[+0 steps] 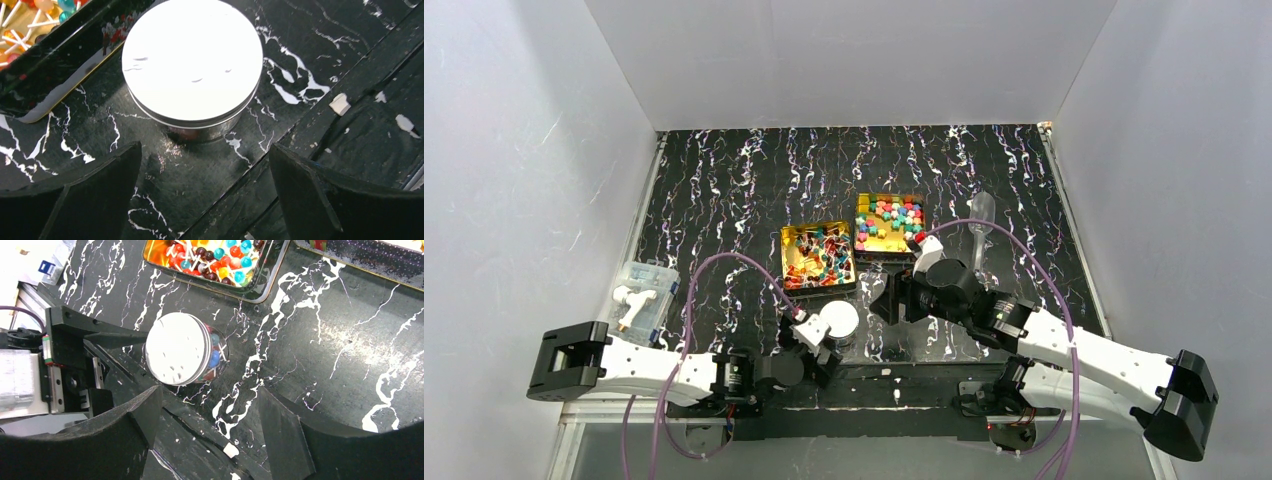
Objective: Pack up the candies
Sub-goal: Screw the bottle lid onto the packing bottle.
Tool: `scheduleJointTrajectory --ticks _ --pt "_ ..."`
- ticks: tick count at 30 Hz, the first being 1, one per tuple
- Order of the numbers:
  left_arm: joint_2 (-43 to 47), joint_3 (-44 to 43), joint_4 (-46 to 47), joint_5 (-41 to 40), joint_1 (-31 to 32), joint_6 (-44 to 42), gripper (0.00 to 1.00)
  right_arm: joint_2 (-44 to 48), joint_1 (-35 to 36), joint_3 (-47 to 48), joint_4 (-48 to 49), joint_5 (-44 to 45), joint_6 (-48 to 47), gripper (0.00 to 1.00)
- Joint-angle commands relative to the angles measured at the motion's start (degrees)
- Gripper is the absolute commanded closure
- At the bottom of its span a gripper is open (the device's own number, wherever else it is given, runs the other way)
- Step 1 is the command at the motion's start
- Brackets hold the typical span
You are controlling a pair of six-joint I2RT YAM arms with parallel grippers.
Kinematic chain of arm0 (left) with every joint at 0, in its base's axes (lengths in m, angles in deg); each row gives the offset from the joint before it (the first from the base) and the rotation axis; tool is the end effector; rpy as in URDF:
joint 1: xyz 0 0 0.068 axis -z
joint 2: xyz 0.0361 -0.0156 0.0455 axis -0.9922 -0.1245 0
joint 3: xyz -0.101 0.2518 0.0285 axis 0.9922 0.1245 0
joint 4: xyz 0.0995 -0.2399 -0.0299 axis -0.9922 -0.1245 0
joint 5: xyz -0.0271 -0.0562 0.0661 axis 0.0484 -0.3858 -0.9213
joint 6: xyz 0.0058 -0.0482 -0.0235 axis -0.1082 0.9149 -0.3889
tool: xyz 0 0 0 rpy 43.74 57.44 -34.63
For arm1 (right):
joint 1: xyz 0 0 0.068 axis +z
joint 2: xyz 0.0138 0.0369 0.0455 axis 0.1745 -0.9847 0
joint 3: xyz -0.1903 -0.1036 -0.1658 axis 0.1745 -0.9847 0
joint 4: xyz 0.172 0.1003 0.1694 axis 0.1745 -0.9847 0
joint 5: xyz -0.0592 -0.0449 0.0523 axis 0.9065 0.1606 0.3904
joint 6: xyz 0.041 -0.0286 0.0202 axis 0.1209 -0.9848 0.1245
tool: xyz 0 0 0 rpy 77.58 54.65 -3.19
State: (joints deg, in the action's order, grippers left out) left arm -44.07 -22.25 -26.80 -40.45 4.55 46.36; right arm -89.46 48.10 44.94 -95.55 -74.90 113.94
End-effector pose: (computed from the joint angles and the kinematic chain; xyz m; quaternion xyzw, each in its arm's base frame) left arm 0.0303 -0.1626 0.1517 0.2718 0.7696 -0.2434 0.5241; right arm 0.1103 0.1688 0.2574 -0.1346 0.8413 0.3423 0.3961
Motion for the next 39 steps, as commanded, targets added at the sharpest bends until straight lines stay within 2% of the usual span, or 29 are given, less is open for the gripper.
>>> scheduleJointTrajectory --ticks 1,9,12,25,33,39 --pt "-0.1 3.3 15.0 -3.6 0.3 -3.8 0.02 0.8 0.2 -1.3 1.9 -0.1 -1.0 0.22" --pt "-3.5 6.9 25.0 -1.7 0.2 -6.6 0.05 0.2 0.2 -1.7 3.2 -0.6 -0.8 0.23" --pt "-6.2 8.2 31.4 -0.9 -0.9 -7.0 0.05 0.2 0.2 -2.0 3.8 -1.0 -0.7 0.25" --pt "-29.1 8.0 52.8 6.7 -7.0 -9.1 0.11 1.0 0.2 -2.8 3.8 -1.9 -0.2 0.28" --pt "-37.3 5.3 59.2 10.2 -8.8 -11.2 0.15 0.6 0.2 -2.4 2.1 -1.3 -0.9 0.31" --pt "-41.1 3.2 61.5 14.7 -10.2 -15.1 0.12 0.4 0.2 -2.0 0.7 -0.7 -2.1 0.31"
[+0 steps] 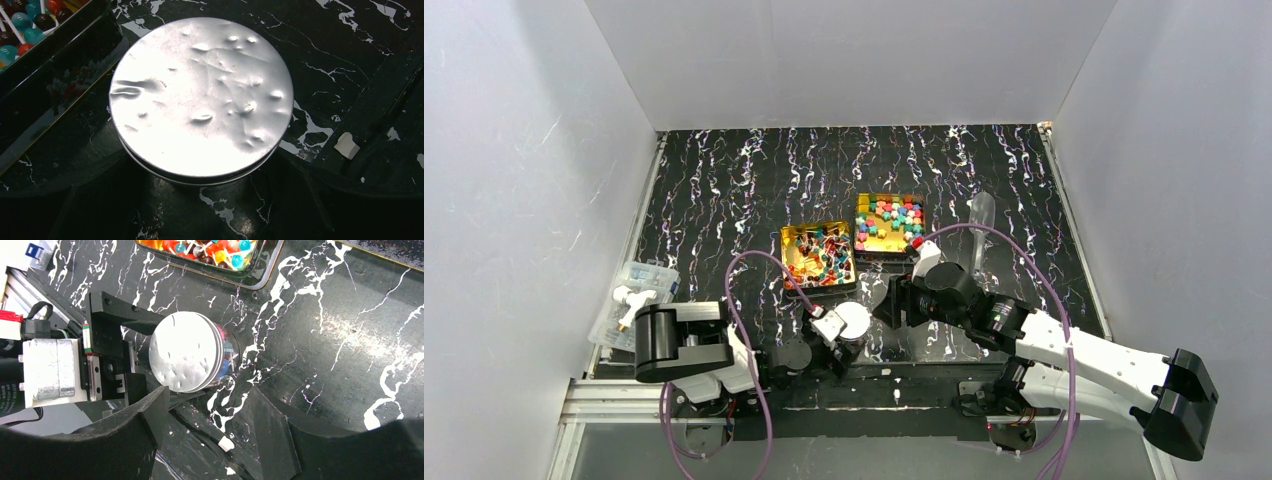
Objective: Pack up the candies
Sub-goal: Screw the bottle lid onto the packing bottle.
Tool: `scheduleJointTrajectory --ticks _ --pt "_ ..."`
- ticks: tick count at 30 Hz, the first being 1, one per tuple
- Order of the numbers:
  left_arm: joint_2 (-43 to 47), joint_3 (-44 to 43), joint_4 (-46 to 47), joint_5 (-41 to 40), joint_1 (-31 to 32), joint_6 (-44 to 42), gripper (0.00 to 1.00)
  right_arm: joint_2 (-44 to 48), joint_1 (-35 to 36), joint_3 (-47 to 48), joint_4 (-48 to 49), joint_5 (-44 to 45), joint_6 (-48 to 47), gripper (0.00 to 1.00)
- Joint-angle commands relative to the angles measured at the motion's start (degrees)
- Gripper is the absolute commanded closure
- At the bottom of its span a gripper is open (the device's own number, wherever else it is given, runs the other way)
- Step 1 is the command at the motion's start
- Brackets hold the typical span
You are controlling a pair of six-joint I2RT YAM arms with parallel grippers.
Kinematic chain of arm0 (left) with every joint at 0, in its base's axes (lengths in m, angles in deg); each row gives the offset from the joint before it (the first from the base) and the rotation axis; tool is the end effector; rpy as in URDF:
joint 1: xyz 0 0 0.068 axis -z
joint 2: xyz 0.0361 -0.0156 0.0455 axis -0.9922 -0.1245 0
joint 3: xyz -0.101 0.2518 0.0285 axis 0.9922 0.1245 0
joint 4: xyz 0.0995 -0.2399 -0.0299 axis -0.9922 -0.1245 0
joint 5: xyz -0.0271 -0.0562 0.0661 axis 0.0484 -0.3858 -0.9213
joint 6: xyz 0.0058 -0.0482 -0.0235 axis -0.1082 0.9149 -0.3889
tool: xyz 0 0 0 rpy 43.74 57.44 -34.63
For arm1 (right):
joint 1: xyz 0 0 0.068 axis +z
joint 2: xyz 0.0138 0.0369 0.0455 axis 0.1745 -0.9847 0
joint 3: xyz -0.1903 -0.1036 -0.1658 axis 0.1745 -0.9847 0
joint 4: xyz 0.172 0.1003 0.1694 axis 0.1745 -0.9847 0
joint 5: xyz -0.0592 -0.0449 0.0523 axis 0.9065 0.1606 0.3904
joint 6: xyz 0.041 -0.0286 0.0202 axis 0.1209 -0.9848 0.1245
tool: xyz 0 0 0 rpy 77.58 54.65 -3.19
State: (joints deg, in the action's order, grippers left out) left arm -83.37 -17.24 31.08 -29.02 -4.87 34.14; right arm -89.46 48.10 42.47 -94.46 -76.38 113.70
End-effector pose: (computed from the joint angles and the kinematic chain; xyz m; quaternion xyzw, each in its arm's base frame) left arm 0.0572 -0.1870 0.1142 0.2896 0.7131 -0.2867 0.5704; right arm 0.1086 0.1678 0.2441 -0.1448 0.8463 0.3416 0.3823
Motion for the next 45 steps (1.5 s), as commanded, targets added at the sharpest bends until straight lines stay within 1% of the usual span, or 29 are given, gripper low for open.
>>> scheduleJointTrajectory --ticks 1,6,10,14,20,22,25,28,33,36,43,45 --pt "-2.4 -2.3 3.9 4.1 -1.1 -3.3 0.12 0.3 0.2 0.5 -0.6 0.8 -2.0 0.31" --pt "-5.9 -4.3 5.1 6.4 -2.8 -3.8 0.10 0.3 0.2 0.6 -1.3 1.2 -2.4 0.31" --pt "-8.7 -6.1 5.7 9.0 -3.7 -3.8 0.12 -0.7 0.2 0.9 -2.2 1.6 -3.2 0.32" --pt "-10.2 -7.1 5.7 11.1 -4.0 -3.9 0.18 -2.2 0.2 1.9 -2.3 1.5 -4.5 0.36" --pt "-10.3 -6.8 5.5 14.3 -4.8 -4.1 0.29 -5.6 -0.2 3.1 -1.0 0.6 -6.3 0.41" --pt "-10.4 -6.5 5.5 15.3 -5.1 -4.1 0.32 -6.8 -0.9 3.3 0.4 -0.9 -6.8 0.42" --pt "-10.8 -6.2 5.5 15.9 -5.1 -4.1 0.35 -9.1 -2.4 3.4 3.2 -3.7 -7.1 0.46" --pt "-11.2 -5.9 5.5 15.8 -5.1 -4.2 0.37 -11.2 -3.4 4.2 4.5 -6.8 -7.3 0.49" --pt "-11.7 -6.1 5.4 15.8 -5.1 -4.4 0.38 -13.6 -4.5 4.9 6.4 -9.1 -7.5 0.53" --pt "-12.1 -6.3 5.4 15.9 -5.2 -4.3 0.39 -15.3 -5.1 5.1 7.4 -9.7 -7.5 0.53" --pt "-12.5 -6.5 5.5 16.7 -5.1 -4.2 0.39 -17.9 -5.7 4.9 8.7 -10.1 -7.9 0.56" --pt "-12.7 -6.5 5.4 16.7 -5.1 -4.1 0.39 -18.2 -5.8 4.9 8.9 -10.9 -8.0 0.60"
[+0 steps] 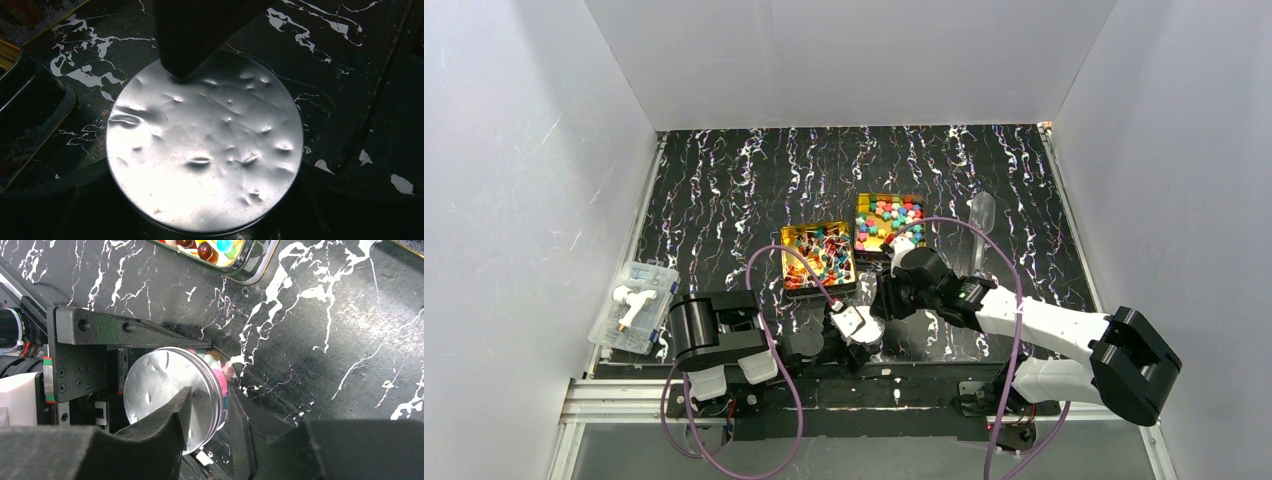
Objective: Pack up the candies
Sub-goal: Screw the bottle lid onto the packing bottle.
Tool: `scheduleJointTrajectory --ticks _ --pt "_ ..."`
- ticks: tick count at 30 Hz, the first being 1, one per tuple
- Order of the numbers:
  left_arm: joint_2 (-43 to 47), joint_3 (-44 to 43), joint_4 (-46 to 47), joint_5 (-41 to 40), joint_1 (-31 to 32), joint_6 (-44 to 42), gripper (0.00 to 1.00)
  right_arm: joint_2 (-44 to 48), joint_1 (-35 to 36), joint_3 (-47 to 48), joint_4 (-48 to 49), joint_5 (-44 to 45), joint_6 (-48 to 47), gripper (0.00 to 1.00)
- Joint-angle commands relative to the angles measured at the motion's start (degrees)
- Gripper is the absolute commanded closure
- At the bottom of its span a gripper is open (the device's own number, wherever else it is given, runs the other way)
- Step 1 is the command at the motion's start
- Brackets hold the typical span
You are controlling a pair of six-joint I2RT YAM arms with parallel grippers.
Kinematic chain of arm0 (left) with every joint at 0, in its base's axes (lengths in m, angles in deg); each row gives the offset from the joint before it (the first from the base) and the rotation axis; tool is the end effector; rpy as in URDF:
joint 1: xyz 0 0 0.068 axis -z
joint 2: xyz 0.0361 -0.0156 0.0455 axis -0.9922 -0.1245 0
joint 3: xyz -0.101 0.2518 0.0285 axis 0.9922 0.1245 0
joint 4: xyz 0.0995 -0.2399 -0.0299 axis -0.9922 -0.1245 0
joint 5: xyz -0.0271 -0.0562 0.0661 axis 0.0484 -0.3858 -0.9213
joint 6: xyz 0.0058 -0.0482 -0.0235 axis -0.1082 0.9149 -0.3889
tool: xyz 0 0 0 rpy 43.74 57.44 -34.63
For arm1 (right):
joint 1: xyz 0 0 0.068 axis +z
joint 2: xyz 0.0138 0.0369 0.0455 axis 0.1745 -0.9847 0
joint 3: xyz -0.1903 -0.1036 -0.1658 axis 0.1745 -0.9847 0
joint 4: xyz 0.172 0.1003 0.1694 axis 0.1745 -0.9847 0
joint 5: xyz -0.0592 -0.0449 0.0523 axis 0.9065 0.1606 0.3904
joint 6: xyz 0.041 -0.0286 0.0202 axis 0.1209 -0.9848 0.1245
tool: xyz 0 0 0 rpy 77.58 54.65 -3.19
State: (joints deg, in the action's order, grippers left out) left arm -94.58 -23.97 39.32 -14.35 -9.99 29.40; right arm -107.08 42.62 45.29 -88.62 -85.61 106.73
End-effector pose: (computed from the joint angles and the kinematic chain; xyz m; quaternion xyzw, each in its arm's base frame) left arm 0.0765 -0.2188 0.1108 0.3492 0.6701 -0.3395 0.5602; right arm 0.1478 0.1972 0.2074 -0.2022 0.8732 0.3074 0.3196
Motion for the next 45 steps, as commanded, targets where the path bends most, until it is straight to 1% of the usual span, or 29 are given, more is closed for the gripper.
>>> scheduleJointTrajectory --ticks 1,7,15,20,27,30,33,37,42,45 --pt "-1.5 0.2 -2.7 2.0 0.0 0.6 0.39 -0.7 -0.3 2.0 3.1 -2.0 -1.0 0.62" --pt "-1.6 0.1 -2.8 1.4 0.0 0.7 0.40 -0.5 -0.3 0.6 2.2 -3.5 -1.2 0.66" --pt "-1.7 -0.2 -3.2 -0.9 0.0 1.0 0.41 1.4 -0.2 -2.7 1.4 -7.7 0.1 0.77" --pt "-1.6 -0.3 -4.1 -3.9 -0.1 1.7 0.42 4.0 0.7 -5.2 0.7 -8.2 1.9 0.78" --pt "-1.1 -0.3 -4.7 -6.1 -0.1 2.4 0.41 8.0 4.0 -9.1 0.7 -6.6 6.5 0.78" --pt "-0.5 -0.3 -5.5 -7.0 -0.1 2.4 0.41 10.7 6.5 -10.5 0.7 -5.0 9.2 0.78" --pt "-0.1 -0.3 -6.2 -7.6 -0.2 2.5 0.41 12.8 10.6 -11.2 0.5 -2.8 12.0 0.78" --pt "0.5 0.1 -6.2 -7.3 -0.2 2.4 0.41 14.9 16.0 -9.2 -2.0 2.4 13.9 0.78" --pt "1.1 0.6 -6.2 -6.7 -0.2 2.3 0.41 16.6 17.1 -5.7 -7.5 7.7 13.7 0.74" --pt "1.5 1.1 -6.2 -6.1 -0.2 2.3 0.42 17.5 17.2 -2.7 -12.2 13.3 12.6 0.71"
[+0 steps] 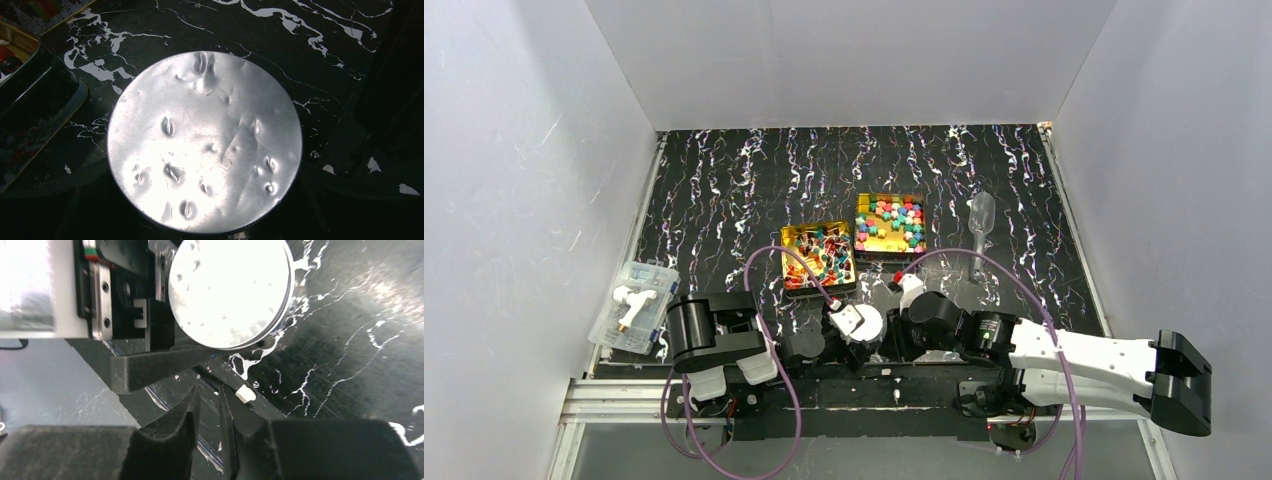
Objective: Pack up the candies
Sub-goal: Screw the bottle lid onto the packing bottle.
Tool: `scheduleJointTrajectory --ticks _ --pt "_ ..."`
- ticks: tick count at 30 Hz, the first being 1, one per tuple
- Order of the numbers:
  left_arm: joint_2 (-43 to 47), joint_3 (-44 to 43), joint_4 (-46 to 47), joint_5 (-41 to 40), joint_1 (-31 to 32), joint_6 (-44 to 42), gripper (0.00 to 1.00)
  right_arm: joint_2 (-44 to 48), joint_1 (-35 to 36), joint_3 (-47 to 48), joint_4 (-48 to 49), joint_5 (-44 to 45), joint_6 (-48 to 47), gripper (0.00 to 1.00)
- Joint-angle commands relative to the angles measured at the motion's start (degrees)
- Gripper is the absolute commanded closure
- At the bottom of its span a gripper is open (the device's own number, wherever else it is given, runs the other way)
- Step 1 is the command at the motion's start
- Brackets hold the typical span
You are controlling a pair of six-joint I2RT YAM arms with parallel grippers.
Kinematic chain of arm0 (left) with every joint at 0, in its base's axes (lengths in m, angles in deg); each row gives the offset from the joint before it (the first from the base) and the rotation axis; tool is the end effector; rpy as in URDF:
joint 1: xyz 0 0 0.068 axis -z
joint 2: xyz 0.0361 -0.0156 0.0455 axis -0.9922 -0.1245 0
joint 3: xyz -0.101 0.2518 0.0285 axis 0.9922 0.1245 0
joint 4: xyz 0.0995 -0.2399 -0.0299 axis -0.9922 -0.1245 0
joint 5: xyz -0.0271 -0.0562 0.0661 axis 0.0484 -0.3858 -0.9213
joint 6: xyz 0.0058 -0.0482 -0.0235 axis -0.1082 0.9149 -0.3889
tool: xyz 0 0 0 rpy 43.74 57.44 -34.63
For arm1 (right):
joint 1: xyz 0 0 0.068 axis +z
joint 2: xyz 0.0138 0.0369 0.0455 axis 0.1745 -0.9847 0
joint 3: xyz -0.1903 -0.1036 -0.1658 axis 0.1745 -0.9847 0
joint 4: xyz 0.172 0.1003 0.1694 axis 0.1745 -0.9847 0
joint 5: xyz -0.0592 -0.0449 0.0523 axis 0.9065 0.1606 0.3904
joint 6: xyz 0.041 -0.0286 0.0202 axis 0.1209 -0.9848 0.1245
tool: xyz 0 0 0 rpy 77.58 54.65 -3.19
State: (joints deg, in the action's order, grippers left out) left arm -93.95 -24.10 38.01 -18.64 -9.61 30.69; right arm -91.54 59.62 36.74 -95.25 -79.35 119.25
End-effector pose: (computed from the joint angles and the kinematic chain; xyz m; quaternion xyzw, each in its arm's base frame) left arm 0.0773 -0.2181 0.1112 0.3236 0.6850 -0.3213 0.5682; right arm 0.0689 0.1807 0.2023 -0.2123 0.8695 0.3531 0.2725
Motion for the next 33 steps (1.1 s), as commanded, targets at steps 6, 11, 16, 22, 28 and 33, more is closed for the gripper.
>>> scheduleJointTrajectory --ticks 6,11,16,22,28,33 --pt "1.3 1.7 -4.9 -0.7 -0.5 1.1 0.42 1.1 0.0 12.4 -10.3 15.6 -3.6 0.55" --pt "1.2 1.6 -4.9 0.6 -0.6 1.1 0.43 -2.7 -1.9 17.4 -11.1 16.3 -7.9 0.52" --pt "0.5 1.4 -4.9 1.4 -0.6 1.1 0.43 -7.4 -8.8 20.1 -8.5 8.5 -12.5 0.54" --pt "0.6 1.7 -4.9 1.9 -0.6 1.1 0.43 -13.9 -16.9 20.6 -4.1 -3.8 -16.8 0.58" --pt "1.0 1.9 -5.0 2.4 -0.6 0.8 0.43 -17.7 -21.2 19.3 1.2 -12.8 -17.3 0.60" --pt "0.7 1.6 -5.0 2.7 -0.6 0.4 0.42 -21.7 -22.3 19.2 4.3 -17.1 -17.5 0.61"
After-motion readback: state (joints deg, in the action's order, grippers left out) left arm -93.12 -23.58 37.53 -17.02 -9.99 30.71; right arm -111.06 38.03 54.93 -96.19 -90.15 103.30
